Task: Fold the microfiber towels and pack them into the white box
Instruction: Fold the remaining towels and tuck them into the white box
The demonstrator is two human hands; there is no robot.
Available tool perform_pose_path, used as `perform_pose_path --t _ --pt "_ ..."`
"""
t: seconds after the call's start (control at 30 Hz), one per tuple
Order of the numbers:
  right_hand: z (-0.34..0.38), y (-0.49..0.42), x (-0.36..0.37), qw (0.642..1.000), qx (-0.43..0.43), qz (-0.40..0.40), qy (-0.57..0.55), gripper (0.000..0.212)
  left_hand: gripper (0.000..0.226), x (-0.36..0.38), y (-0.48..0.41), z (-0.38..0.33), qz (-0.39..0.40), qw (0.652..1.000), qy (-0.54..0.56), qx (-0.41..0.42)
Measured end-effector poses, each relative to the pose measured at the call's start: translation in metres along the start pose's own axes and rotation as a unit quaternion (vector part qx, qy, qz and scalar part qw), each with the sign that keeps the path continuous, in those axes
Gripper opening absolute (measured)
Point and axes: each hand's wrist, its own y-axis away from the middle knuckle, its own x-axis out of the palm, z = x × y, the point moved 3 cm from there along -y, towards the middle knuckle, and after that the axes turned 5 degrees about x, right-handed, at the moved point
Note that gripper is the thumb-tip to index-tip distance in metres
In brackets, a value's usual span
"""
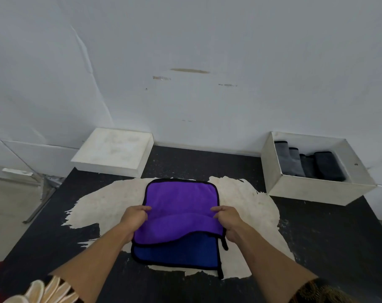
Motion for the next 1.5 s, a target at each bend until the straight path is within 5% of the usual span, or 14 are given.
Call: perform_pose_path --t 0.3,0.5,0.7,0.8,1.13,1.33,1.5 --pt "0.026 0.015 -0.006 0.993 0.011 0.039 -0.111 0.041 0.021 -0.013 -0.007 -0.013 -0.081 0.995 0.016 0.057" --pt "0.041 0.027 -0.011 0.968 -0.016 0.067 -0.240 0.043 0.049 -0.015 0.000 -0.033 -0.049 0.995 0.029 0.082" --pt "0.053 0.042 -0.021 0.942 -0.055 0.095 -0.317 0.046 0.046 -0.013 0.015 -0.060 -0.017 0.960 0.278 0.016" --pt "0.055 0.052 -0.033 0.932 -0.067 0.093 -0.344 0.045 0.044 -0.014 0.023 -0.077 0.006 0.952 0.307 0.015" --pt "0.050 0.073 -0.075 0.947 -0.071 -0.008 -0.313 0.027 0.040 0.018 0.037 -0.097 0.050 0.971 0.230 0.028" --pt "0.111 0.111 -0.136 0.901 -0.217 -0.065 -0.369 0.034 0.058 0.040 0.054 -0.178 0.098 0.939 0.292 0.151" --pt "0.094 0.135 -0.190 0.888 -0.277 -0.148 -0.336 0.037 0.056 0.082 0.072 -0.188 0.158 0.935 0.249 0.197"
